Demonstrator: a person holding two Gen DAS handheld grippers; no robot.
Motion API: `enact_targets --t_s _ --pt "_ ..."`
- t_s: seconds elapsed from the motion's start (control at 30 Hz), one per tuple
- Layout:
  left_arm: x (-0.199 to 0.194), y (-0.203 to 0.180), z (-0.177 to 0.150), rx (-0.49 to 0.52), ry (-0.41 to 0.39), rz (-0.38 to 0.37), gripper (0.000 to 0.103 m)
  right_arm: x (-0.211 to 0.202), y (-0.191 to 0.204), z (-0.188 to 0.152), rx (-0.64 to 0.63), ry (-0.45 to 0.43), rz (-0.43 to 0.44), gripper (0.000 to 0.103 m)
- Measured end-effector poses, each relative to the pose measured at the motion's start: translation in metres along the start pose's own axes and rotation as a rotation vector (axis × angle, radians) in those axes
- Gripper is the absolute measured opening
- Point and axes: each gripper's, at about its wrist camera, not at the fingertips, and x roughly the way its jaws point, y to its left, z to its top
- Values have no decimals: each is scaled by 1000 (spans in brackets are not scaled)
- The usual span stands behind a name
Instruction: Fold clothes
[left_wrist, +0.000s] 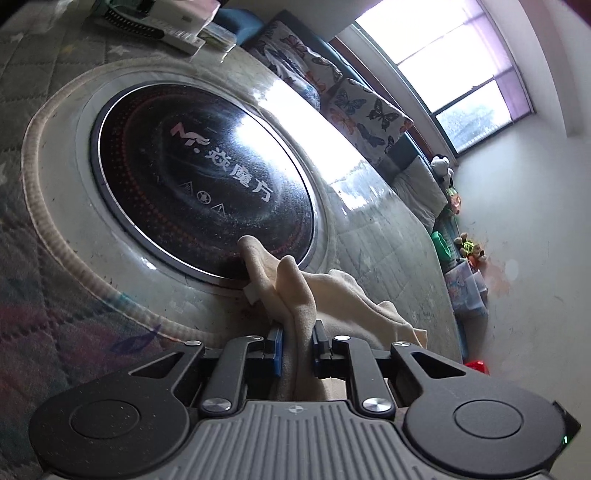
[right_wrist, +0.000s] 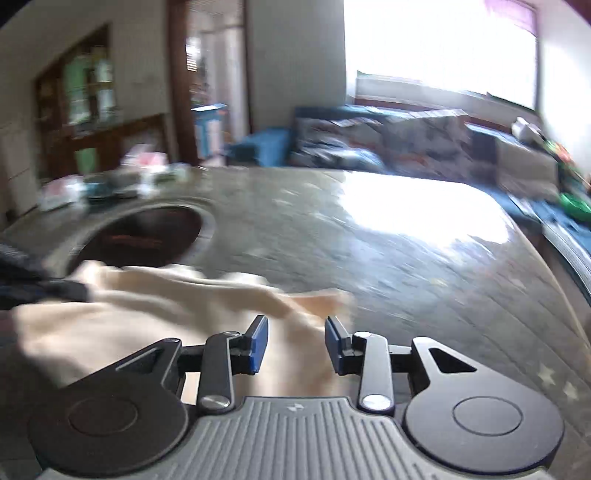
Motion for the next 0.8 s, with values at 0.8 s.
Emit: enact_targets --t_s 0.8 --pt "77 -148 -13 424 -13 -76 14 -57 -101 24 80 -147 -292 10"
